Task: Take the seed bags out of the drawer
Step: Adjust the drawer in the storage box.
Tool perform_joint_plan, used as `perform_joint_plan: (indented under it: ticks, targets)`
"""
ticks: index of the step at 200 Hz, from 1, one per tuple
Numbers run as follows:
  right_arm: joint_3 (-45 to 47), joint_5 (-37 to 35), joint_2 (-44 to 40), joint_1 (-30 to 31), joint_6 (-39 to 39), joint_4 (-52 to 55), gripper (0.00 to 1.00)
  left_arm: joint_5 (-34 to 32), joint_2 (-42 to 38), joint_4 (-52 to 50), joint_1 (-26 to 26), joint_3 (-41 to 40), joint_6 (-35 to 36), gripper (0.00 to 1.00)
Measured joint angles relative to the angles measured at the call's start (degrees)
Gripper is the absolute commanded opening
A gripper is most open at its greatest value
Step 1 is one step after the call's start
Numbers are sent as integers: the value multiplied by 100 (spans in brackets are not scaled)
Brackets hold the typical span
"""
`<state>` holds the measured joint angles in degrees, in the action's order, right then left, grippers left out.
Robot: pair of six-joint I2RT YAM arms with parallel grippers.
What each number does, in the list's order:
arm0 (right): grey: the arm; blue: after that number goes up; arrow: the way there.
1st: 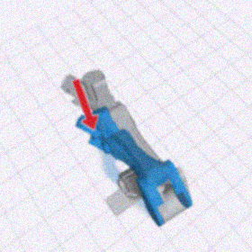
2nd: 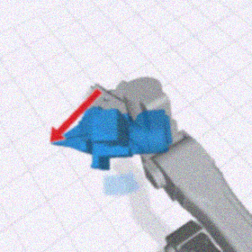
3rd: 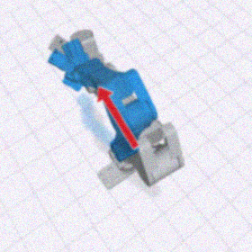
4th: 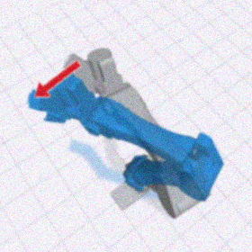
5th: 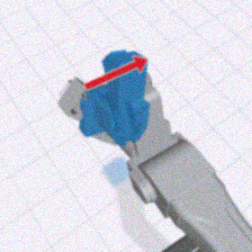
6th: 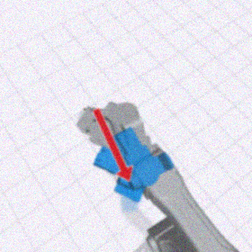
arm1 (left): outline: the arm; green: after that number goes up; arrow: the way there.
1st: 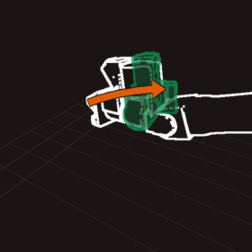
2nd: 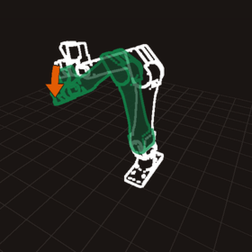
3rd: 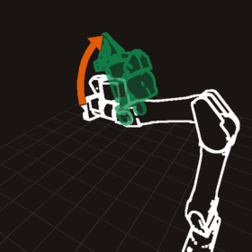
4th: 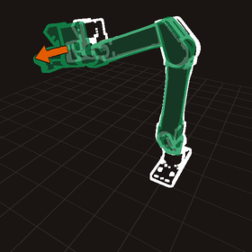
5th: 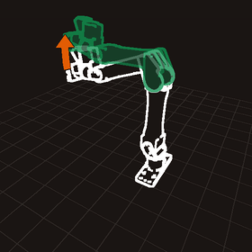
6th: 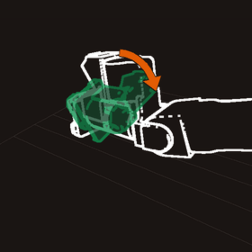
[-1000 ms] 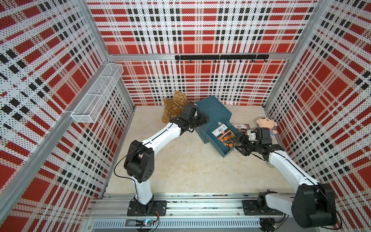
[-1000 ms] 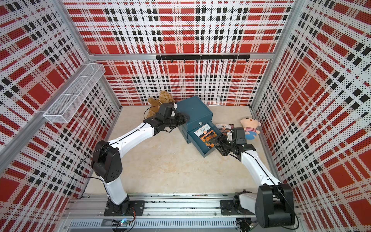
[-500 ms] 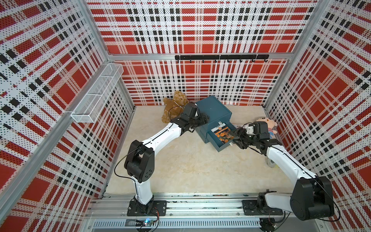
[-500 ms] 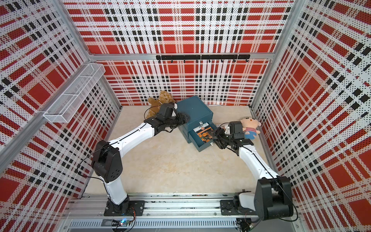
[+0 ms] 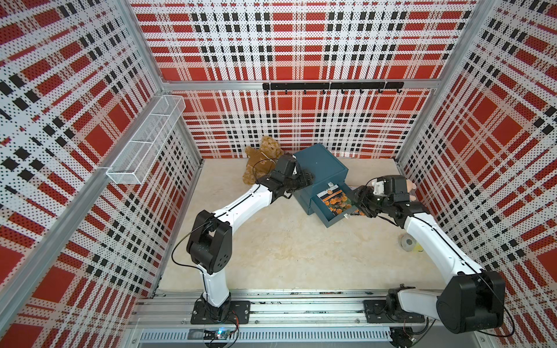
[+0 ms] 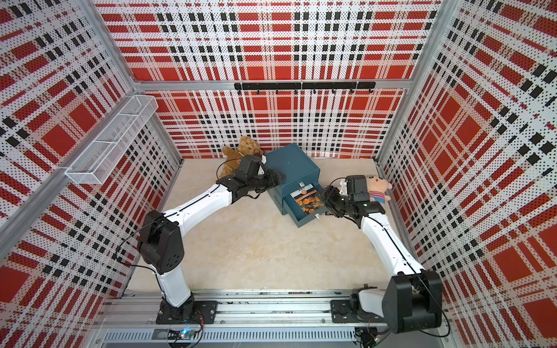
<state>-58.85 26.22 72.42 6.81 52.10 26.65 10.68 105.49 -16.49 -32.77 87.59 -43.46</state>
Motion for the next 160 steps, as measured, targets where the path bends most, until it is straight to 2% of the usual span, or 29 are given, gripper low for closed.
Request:
perform_joint_plan:
  ticks: [7, 10, 19, 39, 75, 160]
  targets:
    - [-127, -15, 0, 0, -24, 13, 71, 0, 0, 0, 0, 0, 2, 74]
    - [-186, -22, 2, 0, -28, 20, 65, 0, 0, 0, 0, 0, 2, 74]
    - [-387, -142, 28, 0, -337, 184, 62, 0, 0, 0, 0, 0, 2, 74]
    - [-813, -402, 179, 4, -1134, 560, 60, -4, 0, -13, 0, 22, 7, 74]
    - [-1215, -643, 717, 31, -1969, 890, 63, -15, 0, -236, 0, 160, 24, 76]
    - [-1886, -955, 1482, 472, -2846, 1285, 70, 66, 2, -737, -15, 393, 7, 78]
